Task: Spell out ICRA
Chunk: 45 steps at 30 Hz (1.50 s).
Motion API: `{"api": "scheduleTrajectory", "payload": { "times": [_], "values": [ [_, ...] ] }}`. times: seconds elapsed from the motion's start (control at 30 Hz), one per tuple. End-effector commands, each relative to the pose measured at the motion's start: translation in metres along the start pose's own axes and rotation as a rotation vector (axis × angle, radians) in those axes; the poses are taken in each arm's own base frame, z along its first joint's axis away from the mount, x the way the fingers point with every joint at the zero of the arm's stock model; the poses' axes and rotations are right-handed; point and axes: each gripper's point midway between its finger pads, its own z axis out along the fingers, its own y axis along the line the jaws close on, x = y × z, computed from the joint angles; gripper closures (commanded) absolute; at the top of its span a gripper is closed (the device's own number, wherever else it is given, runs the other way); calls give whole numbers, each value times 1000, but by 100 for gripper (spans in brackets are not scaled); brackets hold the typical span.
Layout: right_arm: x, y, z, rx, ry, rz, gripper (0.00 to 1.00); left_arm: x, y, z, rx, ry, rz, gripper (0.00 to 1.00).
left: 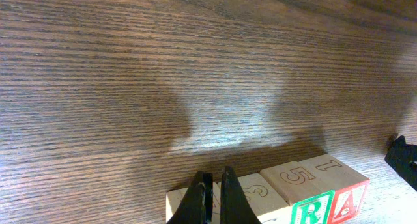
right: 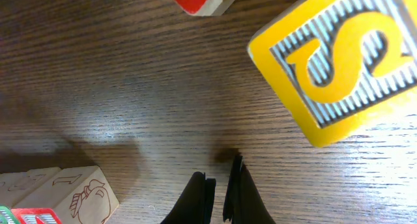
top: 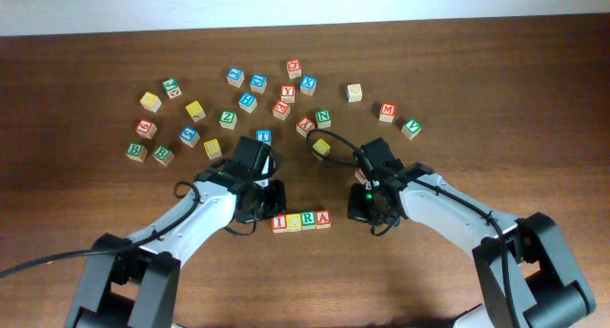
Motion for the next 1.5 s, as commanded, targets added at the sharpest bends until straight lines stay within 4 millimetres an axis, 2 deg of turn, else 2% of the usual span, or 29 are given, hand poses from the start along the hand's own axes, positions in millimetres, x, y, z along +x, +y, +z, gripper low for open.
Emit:
{"api": "scheduleTrajectory", "payload": {
  "times": [0.0,0.53,0.7,0.83,0.9,1.0,1.1,1.13,1.2,1.3,1.47],
  "values": [
    [3,-2,6,12,13,-14,96,-1,-4,0,14,6,-3,100],
    [3,-2,6,14,11,-15,96,1,-3,0,8,14,-6,100],
    [3,-2,6,14,11,-15,96,-9,2,-1,-15,-27,-8,100],
    [3,-1,6,12,11,-26,96,-29,18,-19,-41,-55,-60,100],
    [6,6,7,7,7,-61,96,-33,42,-33,-71,-40,-146,100],
    [6,10,7,-1,1,-73,96,-15,64,-39,-116,39,-186,100],
    [11,17,7,-43,27,-49,96,19,72,-35,-159,160,-165,100],
    [13,21,8,-47,30,-61,96,27,69,-30,-161,177,-147,100],
    [16,29,9,-61,23,-90,96,30,61,-21,-148,171,-124,100],
    [18,33,9,-66,20,-103,96,31,36,-9,-66,172,-89,100],
    [16,38,9,-91,16,-107,96,34,33,-5,-68,183,-73,100]
  ]
}}
